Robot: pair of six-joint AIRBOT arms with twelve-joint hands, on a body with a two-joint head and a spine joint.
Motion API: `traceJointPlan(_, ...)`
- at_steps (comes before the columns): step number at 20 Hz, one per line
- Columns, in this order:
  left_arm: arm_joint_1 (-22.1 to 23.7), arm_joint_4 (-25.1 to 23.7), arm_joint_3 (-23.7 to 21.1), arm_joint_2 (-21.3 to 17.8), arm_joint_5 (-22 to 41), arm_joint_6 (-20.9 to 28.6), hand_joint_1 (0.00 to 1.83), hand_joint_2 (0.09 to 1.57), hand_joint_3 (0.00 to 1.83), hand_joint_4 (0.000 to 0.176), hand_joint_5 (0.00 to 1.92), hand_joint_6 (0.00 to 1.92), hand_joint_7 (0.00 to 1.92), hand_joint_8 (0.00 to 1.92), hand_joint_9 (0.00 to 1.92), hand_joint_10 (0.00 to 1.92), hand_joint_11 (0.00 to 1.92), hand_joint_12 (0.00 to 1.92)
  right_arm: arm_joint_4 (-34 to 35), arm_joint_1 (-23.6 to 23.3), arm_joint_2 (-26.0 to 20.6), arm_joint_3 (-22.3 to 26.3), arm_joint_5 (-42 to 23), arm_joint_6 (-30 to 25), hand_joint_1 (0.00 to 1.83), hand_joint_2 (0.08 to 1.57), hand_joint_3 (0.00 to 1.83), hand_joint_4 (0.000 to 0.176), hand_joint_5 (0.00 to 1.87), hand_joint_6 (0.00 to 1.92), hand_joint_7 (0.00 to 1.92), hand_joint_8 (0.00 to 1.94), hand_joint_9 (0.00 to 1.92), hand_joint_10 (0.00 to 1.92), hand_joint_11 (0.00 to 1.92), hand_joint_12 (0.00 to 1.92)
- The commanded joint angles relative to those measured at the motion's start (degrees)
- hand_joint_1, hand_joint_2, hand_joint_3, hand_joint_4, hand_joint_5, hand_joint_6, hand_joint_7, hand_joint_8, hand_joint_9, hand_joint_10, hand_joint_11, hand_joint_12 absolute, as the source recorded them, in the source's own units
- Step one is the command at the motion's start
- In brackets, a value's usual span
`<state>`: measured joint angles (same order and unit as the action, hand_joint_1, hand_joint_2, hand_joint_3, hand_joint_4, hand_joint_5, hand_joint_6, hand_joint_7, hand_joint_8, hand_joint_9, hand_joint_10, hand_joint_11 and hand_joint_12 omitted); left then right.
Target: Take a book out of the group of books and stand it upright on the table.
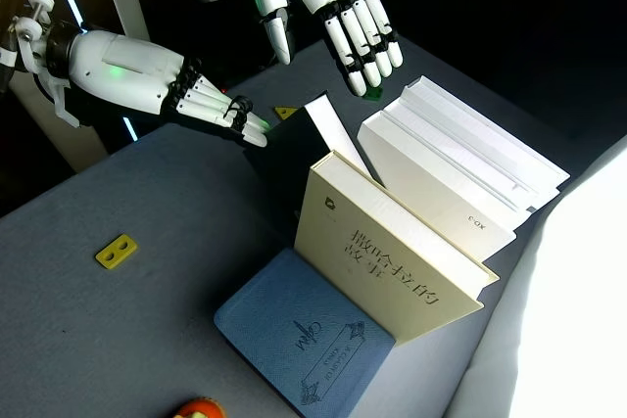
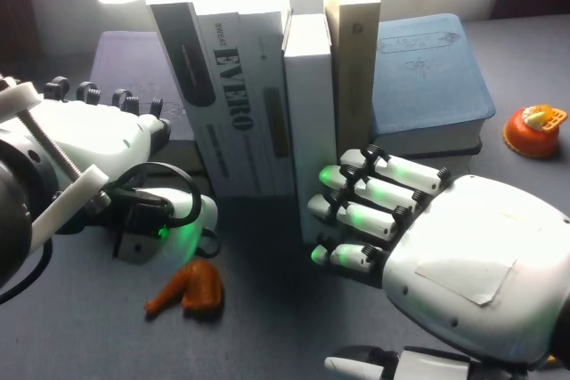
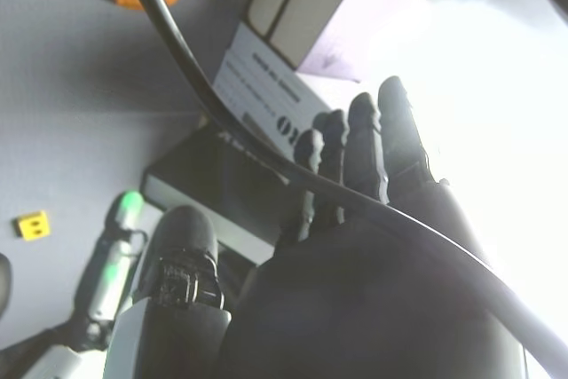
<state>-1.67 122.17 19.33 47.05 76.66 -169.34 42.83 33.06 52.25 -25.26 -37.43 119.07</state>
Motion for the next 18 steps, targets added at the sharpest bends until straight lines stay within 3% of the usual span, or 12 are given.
traceJointPlan(1, 0.51, -5.11, -0.08, 0.08, -0.33, 0.17, 0.03, 1.40, 0.00, 0.000, 0.08, 0.00, 0.06, 0.00, 0.02, 0.00, 0.00, 0.08, -1.95, 0.05, 0.29, -0.32, -3.64, 0.24, 0.00, 1.24, 0.00, 0.000, 0.55, 0.01, 0.21, 0.00, 0.11, 0.02, 0.00, 0.17)
traceJointPlan(10, 0.46, -5.11, -0.06, 0.08, -0.33, 0.17, 0.01, 1.41, 0.00, 0.000, 0.08, 0.00, 0.08, 0.00, 0.03, 0.00, 0.03, 0.03, -1.95, 3.65, 2.78, -2.54, -3.38, 1.97, 0.00, 1.24, 0.00, 0.000, 0.55, 0.00, 0.21, 0.00, 0.11, 0.01, 0.00, 0.20)
traceJointPlan(15, 0.44, -5.11, -0.07, 0.07, -0.33, 0.17, 0.05, 1.40, 0.00, 0.000, 0.10, 0.00, 0.11, 0.00, 0.06, 0.00, 0.00, 0.20, -1.95, 4.65, 0.39, -0.06, -2.05, 1.43, 0.00, 1.24, 0.00, 0.000, 0.56, 0.01, 0.22, 0.00, 0.11, 0.01, 0.00, 0.19)
traceJointPlan(18, 0.43, -5.12, -0.07, 0.07, -0.33, 0.17, 0.00, 1.41, 0.00, 0.000, 0.09, 0.00, 0.09, 0.00, 0.04, 0.00, 0.00, 0.13, -1.95, 4.81, -0.69, 1.00, -1.44, 1.24, 0.00, 1.24, 0.00, 0.000, 0.55, 0.00, 0.23, 0.00, 0.11, 0.00, 0.00, 0.24)
